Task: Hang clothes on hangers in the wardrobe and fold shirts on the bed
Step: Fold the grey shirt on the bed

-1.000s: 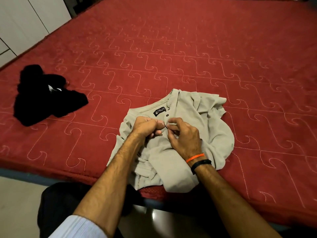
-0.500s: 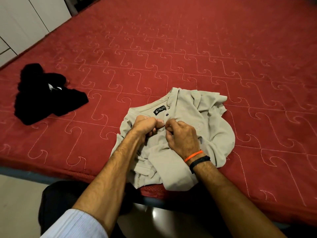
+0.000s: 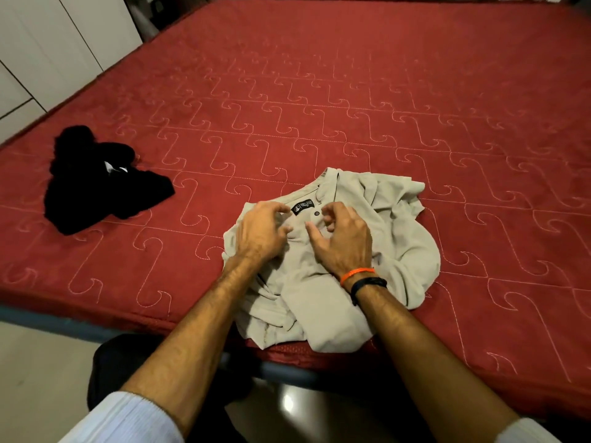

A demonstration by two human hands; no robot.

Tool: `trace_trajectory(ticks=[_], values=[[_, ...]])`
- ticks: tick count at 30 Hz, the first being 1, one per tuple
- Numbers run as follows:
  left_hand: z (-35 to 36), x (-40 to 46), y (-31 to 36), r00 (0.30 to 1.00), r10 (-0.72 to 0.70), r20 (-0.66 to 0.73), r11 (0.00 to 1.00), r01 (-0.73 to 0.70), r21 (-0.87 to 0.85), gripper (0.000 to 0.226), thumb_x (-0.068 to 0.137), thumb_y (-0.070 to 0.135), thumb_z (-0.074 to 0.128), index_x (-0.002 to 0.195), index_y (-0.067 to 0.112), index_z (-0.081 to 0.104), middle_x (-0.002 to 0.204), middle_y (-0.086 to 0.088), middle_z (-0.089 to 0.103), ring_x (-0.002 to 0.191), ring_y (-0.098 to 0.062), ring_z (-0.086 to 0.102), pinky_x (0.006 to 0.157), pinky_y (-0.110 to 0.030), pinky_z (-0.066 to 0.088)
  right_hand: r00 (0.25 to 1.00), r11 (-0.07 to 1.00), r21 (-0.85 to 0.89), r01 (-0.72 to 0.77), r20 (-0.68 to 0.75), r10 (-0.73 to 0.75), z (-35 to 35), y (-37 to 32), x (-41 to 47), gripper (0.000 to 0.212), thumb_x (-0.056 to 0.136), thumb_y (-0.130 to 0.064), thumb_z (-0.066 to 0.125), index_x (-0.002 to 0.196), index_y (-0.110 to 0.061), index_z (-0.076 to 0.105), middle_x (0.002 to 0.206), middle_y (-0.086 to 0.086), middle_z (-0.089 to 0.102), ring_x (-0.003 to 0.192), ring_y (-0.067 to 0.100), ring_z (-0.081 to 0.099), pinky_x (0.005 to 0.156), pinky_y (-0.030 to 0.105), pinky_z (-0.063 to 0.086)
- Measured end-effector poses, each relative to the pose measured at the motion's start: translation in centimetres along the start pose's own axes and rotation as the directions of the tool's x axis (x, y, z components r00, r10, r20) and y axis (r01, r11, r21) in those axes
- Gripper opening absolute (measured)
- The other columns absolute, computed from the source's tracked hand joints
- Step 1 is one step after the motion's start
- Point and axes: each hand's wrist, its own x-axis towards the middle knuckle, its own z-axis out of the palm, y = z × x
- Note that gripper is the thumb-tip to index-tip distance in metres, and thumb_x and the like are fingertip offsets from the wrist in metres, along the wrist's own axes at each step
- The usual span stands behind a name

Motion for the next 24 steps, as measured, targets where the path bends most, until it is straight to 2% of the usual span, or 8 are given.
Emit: trace_trajectory(ticks=[2,5,8,13,15,17,20,24], values=[[-0.3,0.1,0.3,0.994,0.059,0.093,0.991,-0.070,0.118,0.035,0.086,0.034,0.075,0.120,0.030,0.065,0.126,0.004,0.062,0.113,-0.019,0.062,0.097,-0.036,0.050,0.998,0.989,-0.147,-0.012,0.059,0.021,0.5,-0.4,0.6,0.040,0.080,-0.044,0.072,0.106,-0.016,0.061,0.103,0.003,0.056,0.086,0.023,0.060,0.069,0.033,0.049],[-0.4,0.3,0.2,0.995,0.060,0.080,0.991,-0.069,0.114,0.031,0.081,0.036,0.079,0.108,0.031,0.065,0.114,0.003,0.066,0.106,-0.020,0.063,0.090,-0.039,0.052,0.990,0.966,-0.254,-0.049,0.114,0.081,0.8,-0.9,1.0,0.039,0.082,-0.037,0.069,0.111,-0.014,0.059,0.111,0.007,0.052,0.091,0.029,0.060,0.072,0.036,0.048],[-0.4,0.3,-0.2,0.998,-0.004,-0.066,0.994,0.012,0.112,0.013,0.082,0.030,0.078,0.082,0.029,0.065,0.086,0.011,0.071,0.088,-0.014,0.068,0.079,-0.030,0.052,0.993,0.982,-0.168,-0.085,0.064,0.096,1.0,-0.7,1.0,0.026,0.083,-0.025,0.064,0.105,-0.012,0.065,0.104,0.008,0.062,0.087,0.031,0.062,0.074,0.037,0.049],[0.0,-0.4,0.5,0.978,-0.046,-0.202,0.997,0.034,-0.062,0.015,0.099,0.037,0.052,0.093,0.024,0.054,0.099,0.005,0.059,0.084,-0.018,0.060,0.076,-0.032,0.046,0.980,0.978,0.083,-0.191,-0.038,0.195,0.9,0.3,0.1,0.013,0.085,-0.024,0.066,0.096,-0.018,0.073,0.093,0.002,0.069,0.075,0.018,0.065,0.074,0.034,0.054],[0.7,-0.7,0.7,0.989,-0.097,-0.113,0.952,0.059,-0.300,0.018,0.099,0.042,0.050,0.092,0.025,0.052,0.087,0.000,0.068,0.077,-0.023,0.065,0.070,-0.037,0.053,0.977,0.971,0.124,-0.205,-0.040,0.212,0.7,0.5,0.0,0.013,0.087,-0.022,0.067,0.096,-0.017,0.073,0.094,0.002,0.069,0.071,0.013,0.063,0.074,0.032,0.055],[0.9,-1.0,0.9,0.991,-0.124,0.054,0.850,0.134,-0.509,0.021,0.093,0.045,0.062,0.094,0.025,0.054,0.074,-0.003,0.070,0.055,-0.020,0.062,0.049,-0.030,0.050,0.972,0.963,0.151,-0.221,-0.043,0.230,0.6,0.6,0.0,0.012,0.087,-0.020,0.067,0.095,-0.015,0.073,0.094,0.002,0.070,0.071,0.012,0.064,0.073,0.030,0.056],[0.9,-1.0,0.8,0.977,-0.127,0.171,0.808,0.202,-0.554,0.025,0.076,0.036,0.083,0.084,0.020,0.066,0.062,0.000,0.069,0.046,-0.015,0.056,0.046,-0.024,0.043,0.967,0.956,0.163,-0.243,-0.040,0.252,0.6,0.7,0.1,0.011,0.087,-0.020,0.067,0.094,-0.015,0.073,0.092,0.001,0.071,0.070,0.009,0.063,0.071,0.026,0.053],[0.8,-0.9,1.0,0.954,-0.163,0.251,0.670,0.294,-0.682,0.030,0.078,0.019,0.082,0.060,0.014,0.060,0.046,-0.003,0.048,0.040,-0.015,0.037,0.045,-0.023,0.028,0.973,0.961,0.180,-0.211,-0.056,0.224,0.8,0.8,0.0,0.009,0.087,-0.020,0.067,0.092,-0.015,0.073,0.089,0.001,0.070,0.067,0.008,0.059,0.068,0.026,0.052]])
